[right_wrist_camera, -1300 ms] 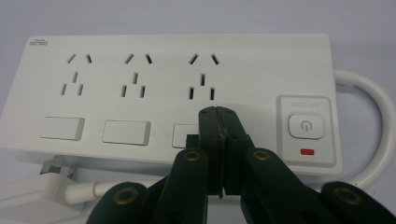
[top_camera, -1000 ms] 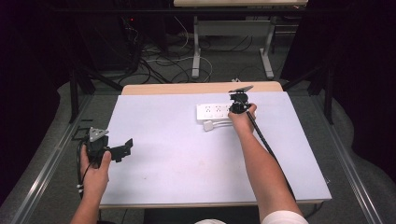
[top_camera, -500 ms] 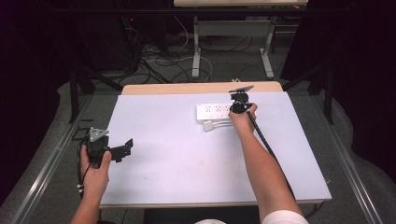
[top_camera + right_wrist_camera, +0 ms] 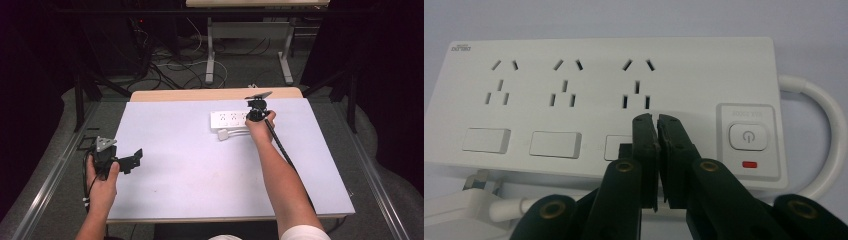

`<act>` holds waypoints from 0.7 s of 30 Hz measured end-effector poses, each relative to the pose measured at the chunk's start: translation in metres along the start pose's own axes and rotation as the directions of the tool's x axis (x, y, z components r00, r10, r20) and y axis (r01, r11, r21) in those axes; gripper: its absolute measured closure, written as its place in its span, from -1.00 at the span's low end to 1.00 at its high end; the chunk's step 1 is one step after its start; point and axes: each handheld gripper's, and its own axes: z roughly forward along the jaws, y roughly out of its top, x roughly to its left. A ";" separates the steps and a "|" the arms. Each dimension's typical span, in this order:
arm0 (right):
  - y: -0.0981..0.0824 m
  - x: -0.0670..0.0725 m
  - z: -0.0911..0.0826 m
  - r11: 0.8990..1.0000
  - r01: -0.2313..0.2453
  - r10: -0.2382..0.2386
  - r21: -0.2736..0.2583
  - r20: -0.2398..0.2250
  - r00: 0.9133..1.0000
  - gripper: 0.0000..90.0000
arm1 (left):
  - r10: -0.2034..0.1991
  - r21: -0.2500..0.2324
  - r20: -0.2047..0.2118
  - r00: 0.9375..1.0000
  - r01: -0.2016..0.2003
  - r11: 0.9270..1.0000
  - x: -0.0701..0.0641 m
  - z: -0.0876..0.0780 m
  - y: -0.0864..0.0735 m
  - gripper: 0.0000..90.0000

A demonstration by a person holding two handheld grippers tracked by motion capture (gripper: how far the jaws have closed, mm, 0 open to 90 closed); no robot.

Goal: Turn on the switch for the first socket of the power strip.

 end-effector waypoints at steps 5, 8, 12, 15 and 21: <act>0.000 0.000 0.000 1.000 0.002 -0.002 0.000 0.006 1.000 0.97 | 0.001 -0.001 0.000 1.000 -0.001 1.000 0.000 0.000 0.000 -0.99; 0.000 0.000 0.000 1.000 0.007 -0.007 -0.006 0.007 1.000 1.00 | 0.000 0.001 -0.001 1.000 0.000 1.000 0.000 0.000 0.000 -0.99; 0.001 -0.001 0.000 1.000 0.000 0.000 0.004 0.000 1.000 1.00 | 0.003 0.003 -0.001 1.000 -0.003 1.000 0.000 0.000 0.000 -0.99; 0.001 -0.001 0.001 1.000 0.002 -0.002 0.008 0.002 1.000 1.00 | 0.003 0.002 -0.001 1.000 -0.003 1.000 0.000 0.000 0.000 -0.99; 0.000 -0.001 0.002 1.000 -0.002 0.002 0.015 0.006 1.000 1.00 | 0.002 0.002 -0.002 1.000 -0.002 1.000 0.000 0.000 0.000 -0.99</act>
